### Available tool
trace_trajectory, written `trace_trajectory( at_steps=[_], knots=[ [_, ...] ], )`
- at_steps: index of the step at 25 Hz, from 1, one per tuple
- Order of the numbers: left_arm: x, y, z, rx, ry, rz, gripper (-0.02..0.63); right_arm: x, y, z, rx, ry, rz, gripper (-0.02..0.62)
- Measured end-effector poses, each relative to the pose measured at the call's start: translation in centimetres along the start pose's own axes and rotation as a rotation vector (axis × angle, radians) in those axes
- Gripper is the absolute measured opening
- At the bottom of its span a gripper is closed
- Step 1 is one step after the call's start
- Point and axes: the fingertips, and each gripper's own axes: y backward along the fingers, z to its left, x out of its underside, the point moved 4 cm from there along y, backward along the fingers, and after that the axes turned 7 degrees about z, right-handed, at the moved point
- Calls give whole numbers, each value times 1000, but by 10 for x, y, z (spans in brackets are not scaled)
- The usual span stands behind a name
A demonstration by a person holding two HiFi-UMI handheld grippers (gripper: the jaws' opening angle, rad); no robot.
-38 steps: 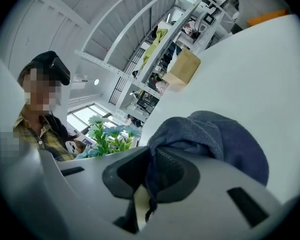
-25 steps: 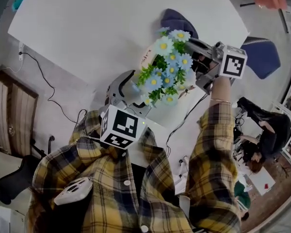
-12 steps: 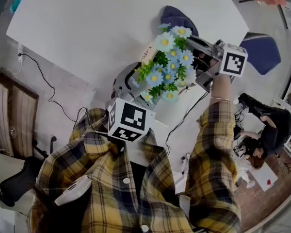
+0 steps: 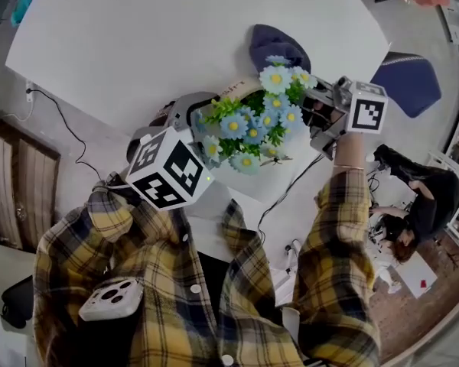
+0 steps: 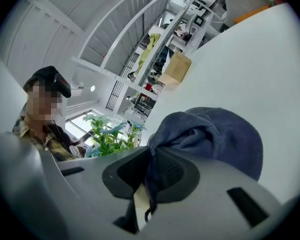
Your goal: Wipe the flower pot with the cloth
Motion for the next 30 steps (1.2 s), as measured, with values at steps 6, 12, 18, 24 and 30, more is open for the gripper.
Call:
trace_trajectory(
  at_steps=[6, 12, 18, 24, 30],
  knots=[
    [-6, 2, 8, 142, -199, 122, 376, 1, 2, -3, 1, 9, 90, 29],
    [-11, 5, 1, 254, -382, 195, 376, 12, -1, 7, -40, 1, 202, 29],
    [-13, 2, 5, 376, -527, 246, 376, 16, -17, 10, -104, -12, 312, 29],
    [-14, 0, 10, 468, -601, 276, 376, 15, -33, 11, -140, -18, 373, 29],
    [-19, -4, 14, 556, -650, 329, 376, 17, -34, 11, -162, -33, 378, 29]
  ],
)
